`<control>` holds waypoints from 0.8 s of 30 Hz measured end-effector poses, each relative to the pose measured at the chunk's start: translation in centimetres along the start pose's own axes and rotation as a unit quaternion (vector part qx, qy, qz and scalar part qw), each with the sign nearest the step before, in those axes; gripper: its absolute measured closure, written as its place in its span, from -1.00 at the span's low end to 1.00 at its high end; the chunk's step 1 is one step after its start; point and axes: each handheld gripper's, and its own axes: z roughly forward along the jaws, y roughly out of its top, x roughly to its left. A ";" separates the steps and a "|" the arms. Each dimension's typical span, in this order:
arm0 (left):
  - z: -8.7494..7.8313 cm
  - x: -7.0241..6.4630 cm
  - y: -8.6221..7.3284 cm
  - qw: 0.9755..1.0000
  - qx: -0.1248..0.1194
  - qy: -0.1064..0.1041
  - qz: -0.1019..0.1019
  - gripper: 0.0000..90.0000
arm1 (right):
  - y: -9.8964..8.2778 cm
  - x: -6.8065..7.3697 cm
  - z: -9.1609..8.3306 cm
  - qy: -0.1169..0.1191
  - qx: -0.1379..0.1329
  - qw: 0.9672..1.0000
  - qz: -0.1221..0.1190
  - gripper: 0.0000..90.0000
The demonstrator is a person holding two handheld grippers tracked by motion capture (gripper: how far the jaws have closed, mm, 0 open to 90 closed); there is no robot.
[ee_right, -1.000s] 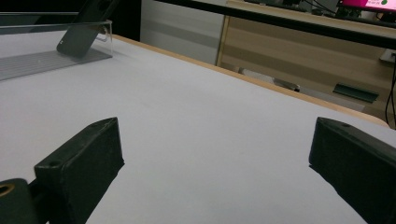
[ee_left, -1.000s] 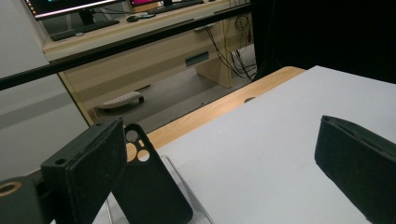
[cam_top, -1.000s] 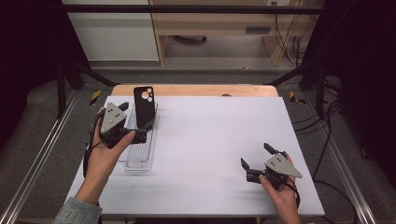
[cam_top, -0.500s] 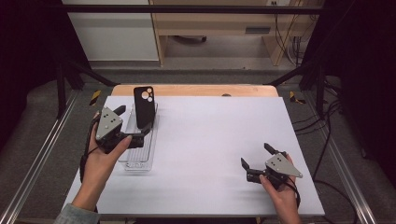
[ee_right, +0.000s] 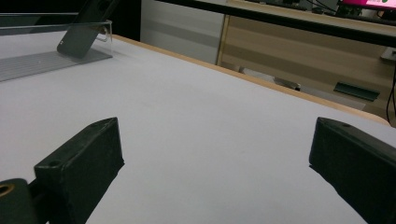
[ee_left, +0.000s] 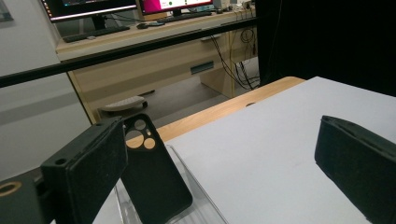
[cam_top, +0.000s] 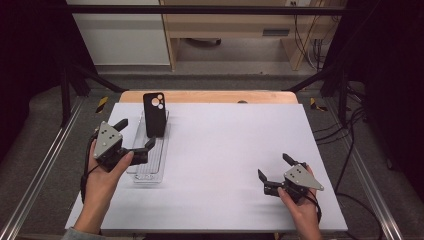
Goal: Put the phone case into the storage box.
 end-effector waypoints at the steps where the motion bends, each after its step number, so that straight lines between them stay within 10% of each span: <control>1: -0.1 0.0 -0.1 1.000 0.000 0.001 -0.001 -0.95 | 0.0 0.0 0.0 0.000 0.000 1.000 0.000 -0.93; 24: -2.7 1.4 -2.6 0.999 -0.017 0.018 -0.040 -0.96 | 0.0 0.0 0.0 0.001 0.001 1.000 0.001 -0.93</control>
